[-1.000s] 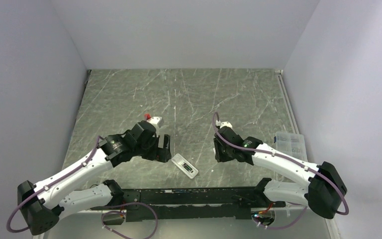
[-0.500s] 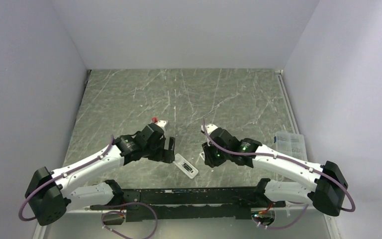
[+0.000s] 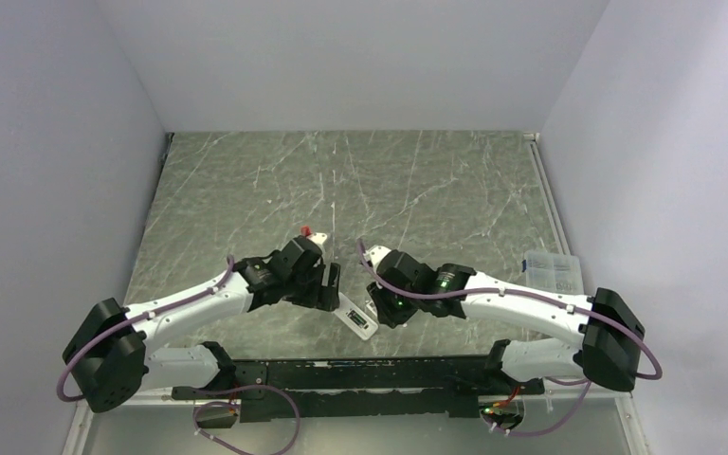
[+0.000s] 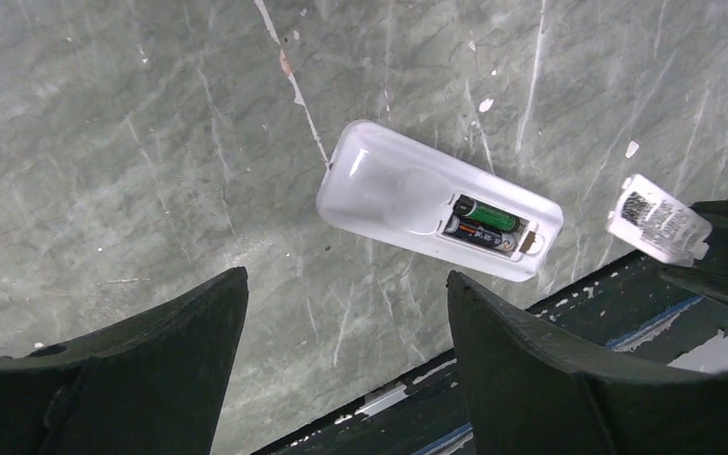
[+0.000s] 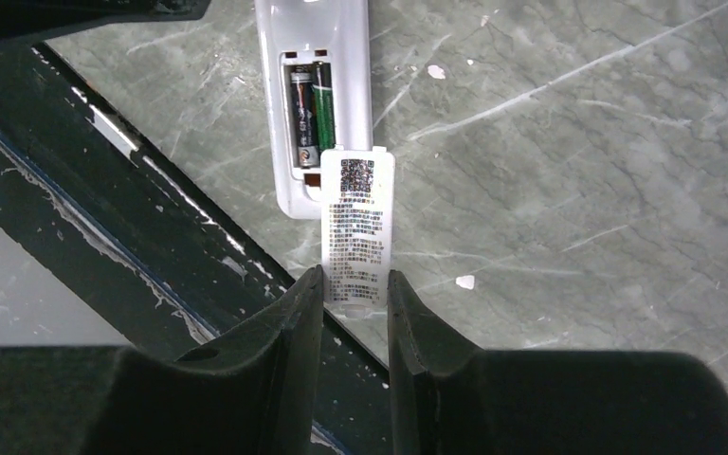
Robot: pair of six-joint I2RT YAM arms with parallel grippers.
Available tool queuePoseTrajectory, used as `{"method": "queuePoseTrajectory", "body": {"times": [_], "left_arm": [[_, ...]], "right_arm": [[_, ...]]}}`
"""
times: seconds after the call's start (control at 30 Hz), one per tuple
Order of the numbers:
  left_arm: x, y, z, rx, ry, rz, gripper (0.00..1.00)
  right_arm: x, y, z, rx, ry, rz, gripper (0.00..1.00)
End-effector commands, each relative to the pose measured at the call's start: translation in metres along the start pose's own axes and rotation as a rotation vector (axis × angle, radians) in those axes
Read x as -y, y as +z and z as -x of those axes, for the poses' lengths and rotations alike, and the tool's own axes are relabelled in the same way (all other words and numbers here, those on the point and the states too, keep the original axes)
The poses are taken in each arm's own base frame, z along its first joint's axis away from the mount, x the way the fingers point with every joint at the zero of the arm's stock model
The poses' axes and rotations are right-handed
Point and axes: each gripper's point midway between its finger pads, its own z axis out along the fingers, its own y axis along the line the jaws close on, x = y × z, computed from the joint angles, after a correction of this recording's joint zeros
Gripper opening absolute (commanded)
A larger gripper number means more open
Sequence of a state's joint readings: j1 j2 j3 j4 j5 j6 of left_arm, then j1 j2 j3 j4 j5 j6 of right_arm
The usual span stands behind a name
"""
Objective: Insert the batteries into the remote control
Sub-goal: Load the battery cover into the remote control.
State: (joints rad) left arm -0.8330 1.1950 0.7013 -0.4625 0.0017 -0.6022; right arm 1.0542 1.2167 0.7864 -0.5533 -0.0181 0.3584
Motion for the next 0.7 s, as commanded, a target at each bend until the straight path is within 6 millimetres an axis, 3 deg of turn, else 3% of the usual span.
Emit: {"method": "queuePoseTrajectory", "body": {"times": [0.0, 0.33, 0.67], "left_arm": [[0.016, -0.001, 0.005, 0.018, 0.015, -0.085, 0.82], [0.050, -0.024, 0.005, 0.019, 0.004, -0.277, 0.90], [0.062, -0.022, 0.000, -0.007, -0.010, -0.350, 0.90]], "right_arm": [[-0.014, -0.002, 0.020, 0.039, -0.039, 0.032, 0.22], [-0.033, -0.001, 0.030, 0.068, -0.084, 0.092, 0.22], [-0.053, -0.014, 0.038, 0.145, -0.116, 0.159, 0.22]]}}
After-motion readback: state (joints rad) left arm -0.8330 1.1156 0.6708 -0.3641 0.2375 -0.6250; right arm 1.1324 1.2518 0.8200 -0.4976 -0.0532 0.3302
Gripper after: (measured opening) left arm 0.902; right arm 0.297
